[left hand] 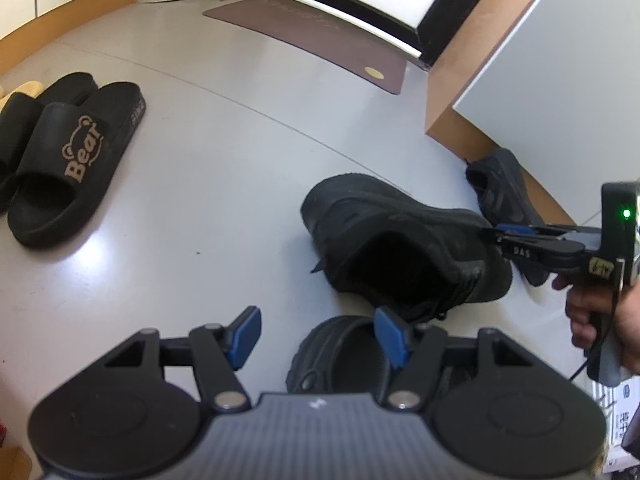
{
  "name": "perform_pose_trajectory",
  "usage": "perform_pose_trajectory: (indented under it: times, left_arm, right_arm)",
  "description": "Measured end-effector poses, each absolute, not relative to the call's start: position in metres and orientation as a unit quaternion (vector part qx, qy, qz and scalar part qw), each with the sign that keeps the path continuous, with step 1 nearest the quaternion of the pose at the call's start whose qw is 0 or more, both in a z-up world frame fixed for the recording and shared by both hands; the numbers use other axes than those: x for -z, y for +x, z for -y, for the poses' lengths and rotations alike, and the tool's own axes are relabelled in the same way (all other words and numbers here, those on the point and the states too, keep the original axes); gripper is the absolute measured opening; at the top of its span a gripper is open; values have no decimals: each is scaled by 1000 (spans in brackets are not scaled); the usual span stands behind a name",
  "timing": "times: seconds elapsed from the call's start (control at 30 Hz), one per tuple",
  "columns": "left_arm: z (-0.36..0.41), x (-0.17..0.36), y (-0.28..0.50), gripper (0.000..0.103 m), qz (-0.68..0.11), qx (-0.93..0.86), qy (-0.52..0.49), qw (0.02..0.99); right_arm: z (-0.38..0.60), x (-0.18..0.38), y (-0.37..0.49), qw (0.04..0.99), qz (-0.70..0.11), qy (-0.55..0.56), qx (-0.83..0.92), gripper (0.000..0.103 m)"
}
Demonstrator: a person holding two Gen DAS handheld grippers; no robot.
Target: Organize scattered shoes
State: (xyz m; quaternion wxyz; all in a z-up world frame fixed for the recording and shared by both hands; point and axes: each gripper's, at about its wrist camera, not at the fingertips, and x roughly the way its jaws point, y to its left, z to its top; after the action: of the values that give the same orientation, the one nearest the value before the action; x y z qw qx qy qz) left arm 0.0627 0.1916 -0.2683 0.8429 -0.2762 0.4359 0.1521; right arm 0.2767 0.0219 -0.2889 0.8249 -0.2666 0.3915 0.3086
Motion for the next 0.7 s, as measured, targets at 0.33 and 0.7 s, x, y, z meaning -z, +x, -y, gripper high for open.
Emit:
perform_pose_trajectory:
  times: [0.33, 0.7]
  left_arm:
    - [-195, 270, 61, 66, -446, -162, -258, 842]
    - [-198, 264, 64, 66, -447, -156, -244, 847]
  right_arm:
    - [-13, 305, 306, 825, -421, -256, -277, 27]
    - [-20, 305, 300, 813, -398, -260, -337, 53]
